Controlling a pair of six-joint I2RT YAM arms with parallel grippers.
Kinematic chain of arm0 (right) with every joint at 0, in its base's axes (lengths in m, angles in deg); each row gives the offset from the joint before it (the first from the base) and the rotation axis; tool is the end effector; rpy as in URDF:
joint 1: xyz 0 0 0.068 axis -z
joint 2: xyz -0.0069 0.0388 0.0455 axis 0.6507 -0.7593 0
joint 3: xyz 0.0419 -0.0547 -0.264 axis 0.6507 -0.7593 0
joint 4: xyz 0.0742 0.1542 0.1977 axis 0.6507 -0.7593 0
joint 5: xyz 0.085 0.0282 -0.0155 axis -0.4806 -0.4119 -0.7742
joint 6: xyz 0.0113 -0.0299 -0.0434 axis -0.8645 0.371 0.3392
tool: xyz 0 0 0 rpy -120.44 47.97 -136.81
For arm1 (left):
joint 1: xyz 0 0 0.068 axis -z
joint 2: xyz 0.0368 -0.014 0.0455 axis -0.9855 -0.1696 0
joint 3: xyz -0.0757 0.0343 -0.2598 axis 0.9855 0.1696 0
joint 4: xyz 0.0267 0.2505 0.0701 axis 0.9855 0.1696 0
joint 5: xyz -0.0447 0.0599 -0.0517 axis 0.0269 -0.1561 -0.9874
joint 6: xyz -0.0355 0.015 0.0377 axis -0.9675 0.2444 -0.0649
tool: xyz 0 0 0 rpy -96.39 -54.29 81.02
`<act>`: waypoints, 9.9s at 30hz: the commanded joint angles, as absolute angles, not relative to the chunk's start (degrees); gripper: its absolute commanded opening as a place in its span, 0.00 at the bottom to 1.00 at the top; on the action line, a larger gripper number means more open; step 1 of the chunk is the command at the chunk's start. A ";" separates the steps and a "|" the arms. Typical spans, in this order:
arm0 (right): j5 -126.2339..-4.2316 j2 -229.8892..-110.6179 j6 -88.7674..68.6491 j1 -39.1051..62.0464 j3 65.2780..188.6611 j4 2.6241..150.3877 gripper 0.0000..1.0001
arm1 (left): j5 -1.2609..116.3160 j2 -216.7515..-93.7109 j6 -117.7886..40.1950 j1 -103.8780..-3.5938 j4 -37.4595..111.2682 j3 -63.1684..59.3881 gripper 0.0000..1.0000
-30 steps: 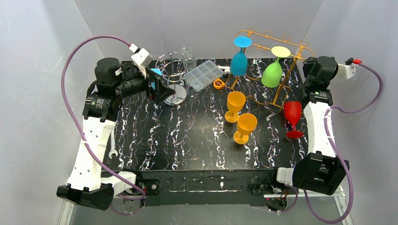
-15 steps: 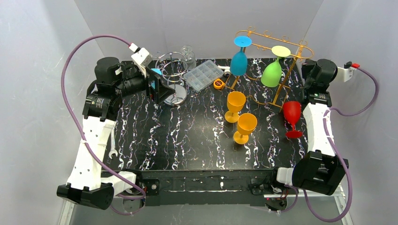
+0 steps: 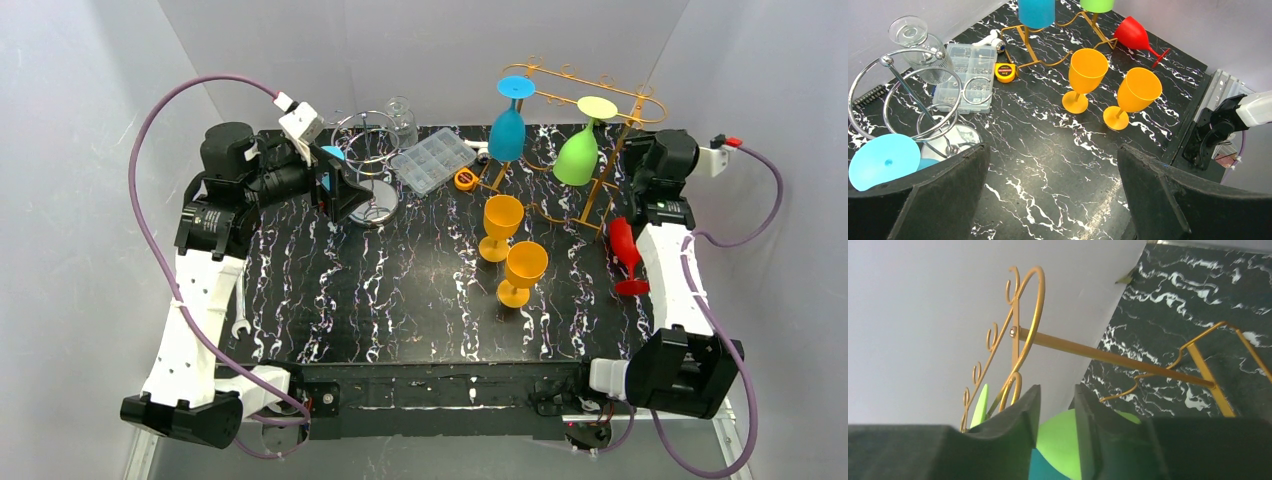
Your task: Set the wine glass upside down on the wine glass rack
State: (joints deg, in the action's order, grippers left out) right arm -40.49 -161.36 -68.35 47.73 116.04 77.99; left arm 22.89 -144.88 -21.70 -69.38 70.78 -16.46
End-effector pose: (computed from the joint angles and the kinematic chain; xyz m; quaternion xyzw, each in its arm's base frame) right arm 0.2936 -0.0473 0.3800 0.5151 0.5381 0.2217 0.6292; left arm 0.2043 -0.0638 0.4816 0.3340 0.6727 -0.3078 0.5840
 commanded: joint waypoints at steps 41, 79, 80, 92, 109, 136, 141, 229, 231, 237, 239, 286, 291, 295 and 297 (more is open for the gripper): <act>-58.35 -158.89 -83.42 59.76 109.06 101.64 0.52 | 21.67 -142.74 -19.41 -69.17 72.21 -14.64 0.99; -54.05 -162.39 -83.43 60.62 113.46 93.77 0.60 | 22.63 -142.77 -18.69 -69.21 72.32 -15.19 0.99; -54.07 -163.29 -83.62 60.70 114.45 95.00 0.58 | 22.63 -142.84 -18.80 -69.19 72.32 -15.27 0.99; -54.11 -169.73 -84.50 60.72 117.22 99.35 0.49 | 21.93 -144.52 -19.58 -69.16 72.14 -17.72 0.99; -49.99 -166.27 -84.13 54.62 113.77 97.32 0.01 | 21.67 -144.67 -20.23 -69.17 72.65 -19.01 0.99; -42.46 -160.74 -70.20 46.26 117.84 78.29 0.98 | 21.63 -143.55 -19.66 -69.21 72.93 -18.14 0.99; -39.76 -151.24 -64.97 47.01 112.57 67.76 0.98 | 21.87 -143.39 -19.80 -69.21 73.21 -17.54 0.99; -25.93 -167.22 -35.50 52.99 97.67 53.06 0.89 | 19.60 -144.09 -21.86 -69.17 77.59 -25.24 0.99; -28.25 -168.42 -36.27 53.01 96.56 53.56 0.86 | 19.69 -143.84 -21.98 -69.16 77.74 -25.54 0.99; -36.76 -171.92 -38.63 52.84 94.11 54.89 0.76 | 19.93 -143.93 -21.89 -69.16 78.18 -26.69 0.99; -38.01 -172.43 -39.02 52.84 93.19 55.27 0.73 | 19.61 -144.39 -22.30 -69.16 78.33 -27.21 0.99; -28.51 -152.79 -39.53 38.91 109.15 39.33 0.82 | 10.66 -139.69 -11.26 -69.16 64.66 -22.20 0.99; -24.94 -157.57 -40.80 42.91 106.57 39.71 0.98 | 10.59 -139.33 -10.93 -69.17 65.93 -22.81 0.99; -26.82 -154.81 -41.98 44.10 103.43 38.09 0.98 | 10.59 -139.42 -10.86 -69.16 67.91 -23.94 0.99; -26.43 -152.50 -42.24 44.44 102.65 35.81 0.98 | 10.54 -139.11 -10.87 -69.17 68.29 -24.09 0.99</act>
